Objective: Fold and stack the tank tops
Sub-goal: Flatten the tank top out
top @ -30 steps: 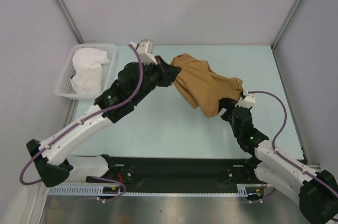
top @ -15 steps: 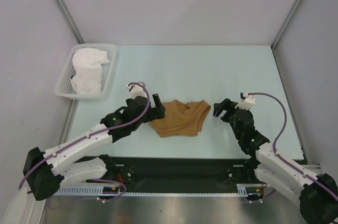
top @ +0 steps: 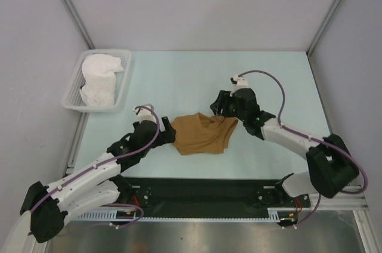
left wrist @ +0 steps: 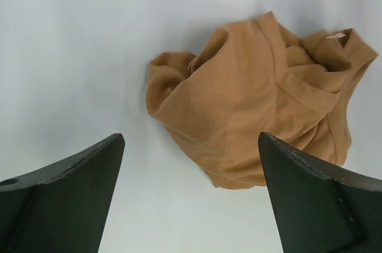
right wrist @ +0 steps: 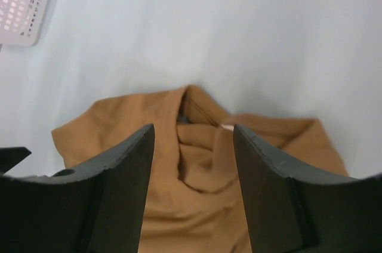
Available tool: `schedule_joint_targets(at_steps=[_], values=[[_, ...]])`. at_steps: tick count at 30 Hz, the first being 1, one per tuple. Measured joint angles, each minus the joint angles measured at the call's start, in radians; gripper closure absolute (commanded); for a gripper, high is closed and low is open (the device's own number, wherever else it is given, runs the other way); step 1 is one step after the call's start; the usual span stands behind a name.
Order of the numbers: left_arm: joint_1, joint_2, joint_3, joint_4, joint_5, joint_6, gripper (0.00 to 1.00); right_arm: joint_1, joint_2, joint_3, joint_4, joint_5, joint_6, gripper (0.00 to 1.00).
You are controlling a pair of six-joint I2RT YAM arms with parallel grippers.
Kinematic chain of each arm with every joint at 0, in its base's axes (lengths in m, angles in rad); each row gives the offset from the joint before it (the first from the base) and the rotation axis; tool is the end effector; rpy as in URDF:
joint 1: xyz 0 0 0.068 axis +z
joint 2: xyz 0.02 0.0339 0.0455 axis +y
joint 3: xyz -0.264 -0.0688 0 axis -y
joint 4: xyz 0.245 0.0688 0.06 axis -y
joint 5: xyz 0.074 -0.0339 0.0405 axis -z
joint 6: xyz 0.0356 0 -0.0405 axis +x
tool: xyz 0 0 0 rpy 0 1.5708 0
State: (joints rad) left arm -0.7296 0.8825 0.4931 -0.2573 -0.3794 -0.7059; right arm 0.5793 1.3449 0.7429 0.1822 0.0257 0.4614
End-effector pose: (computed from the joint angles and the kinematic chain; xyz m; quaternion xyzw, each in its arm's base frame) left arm 0.1483 -0.1149 0.2154 -0.0736 0.8800 -0.1608 0.4408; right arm 0.2489 0.1617 0.2368 -0.0424 0.8378 0.2612 0.4775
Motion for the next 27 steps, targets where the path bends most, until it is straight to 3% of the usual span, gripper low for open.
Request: schedule_joint_targets(at_steps=[8,17,20,23,24,27], values=[[0.0,-0.183,-0.044,0.055,-0.007,0.046,0.0,0.064,0.371,0.341,-0.192,-0.046,0.002,0.38],[0.0,-0.231,-0.082,0.057,-0.01,0.063,0.0,0.087,0.557,0.434,-0.275,-0.069,0.063,0.39],[0.0,-0.235,-0.086,0.057,-0.01,0.07,0.0,0.089,0.611,0.484,-0.28,-0.089,0.081,0.5],[0.0,-0.237,-0.087,0.053,-0.01,0.08,0.0,0.095,0.655,0.538,-0.267,-0.114,0.088,0.79],[0.0,-0.237,-0.087,0.052,-0.01,0.083,0.0,0.098,0.664,0.55,-0.261,-0.123,0.089,1.0],[0.0,-0.238,-0.087,0.04,-0.01,0.092,0.0,0.101,0.666,0.562,-0.247,-0.145,0.095,1.0]])
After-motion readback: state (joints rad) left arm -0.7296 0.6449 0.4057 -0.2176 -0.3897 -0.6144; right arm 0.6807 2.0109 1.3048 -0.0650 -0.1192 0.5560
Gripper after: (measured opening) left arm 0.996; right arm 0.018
